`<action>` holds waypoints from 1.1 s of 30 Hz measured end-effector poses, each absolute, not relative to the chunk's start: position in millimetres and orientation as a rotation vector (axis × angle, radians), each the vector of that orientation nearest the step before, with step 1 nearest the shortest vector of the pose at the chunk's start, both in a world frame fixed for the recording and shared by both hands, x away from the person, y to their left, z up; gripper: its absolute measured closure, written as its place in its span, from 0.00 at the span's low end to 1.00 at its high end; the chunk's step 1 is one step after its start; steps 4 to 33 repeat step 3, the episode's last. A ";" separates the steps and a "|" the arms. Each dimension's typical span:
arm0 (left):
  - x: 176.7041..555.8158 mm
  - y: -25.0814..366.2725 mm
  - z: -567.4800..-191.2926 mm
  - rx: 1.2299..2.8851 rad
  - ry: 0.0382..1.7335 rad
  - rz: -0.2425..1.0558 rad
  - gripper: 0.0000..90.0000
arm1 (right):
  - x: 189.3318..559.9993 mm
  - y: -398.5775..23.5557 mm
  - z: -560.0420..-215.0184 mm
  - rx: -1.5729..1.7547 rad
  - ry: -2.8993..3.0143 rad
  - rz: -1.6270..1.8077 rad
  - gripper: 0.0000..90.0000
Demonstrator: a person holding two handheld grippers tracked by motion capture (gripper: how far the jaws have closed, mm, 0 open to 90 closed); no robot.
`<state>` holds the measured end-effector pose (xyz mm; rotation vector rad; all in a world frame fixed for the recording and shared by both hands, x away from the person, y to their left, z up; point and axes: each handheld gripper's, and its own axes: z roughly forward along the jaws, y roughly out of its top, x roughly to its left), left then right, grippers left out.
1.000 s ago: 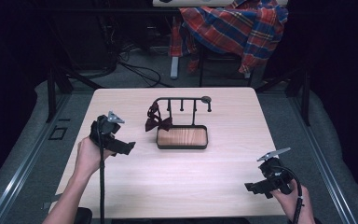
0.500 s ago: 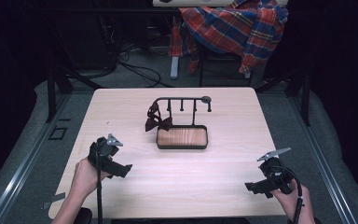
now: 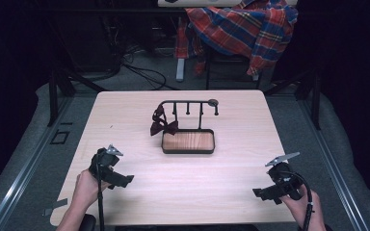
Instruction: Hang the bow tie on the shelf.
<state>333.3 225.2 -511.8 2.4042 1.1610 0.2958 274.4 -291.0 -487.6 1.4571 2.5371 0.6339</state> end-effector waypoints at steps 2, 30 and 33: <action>333.4 225.9 -511.8 2.404 1.167 0.318 0.00 | 274.5 -291.0 -487.7 1.450 2.539 0.616 0.16; 333.4 225.9 -511.8 2.404 1.167 0.318 0.00 | 274.5 -291.0 -487.7 1.450 2.539 0.616 0.16; 333.4 225.9 -511.8 2.404 1.167 0.318 0.00 | 274.5 -291.0 -487.7 1.450 2.539 0.616 0.16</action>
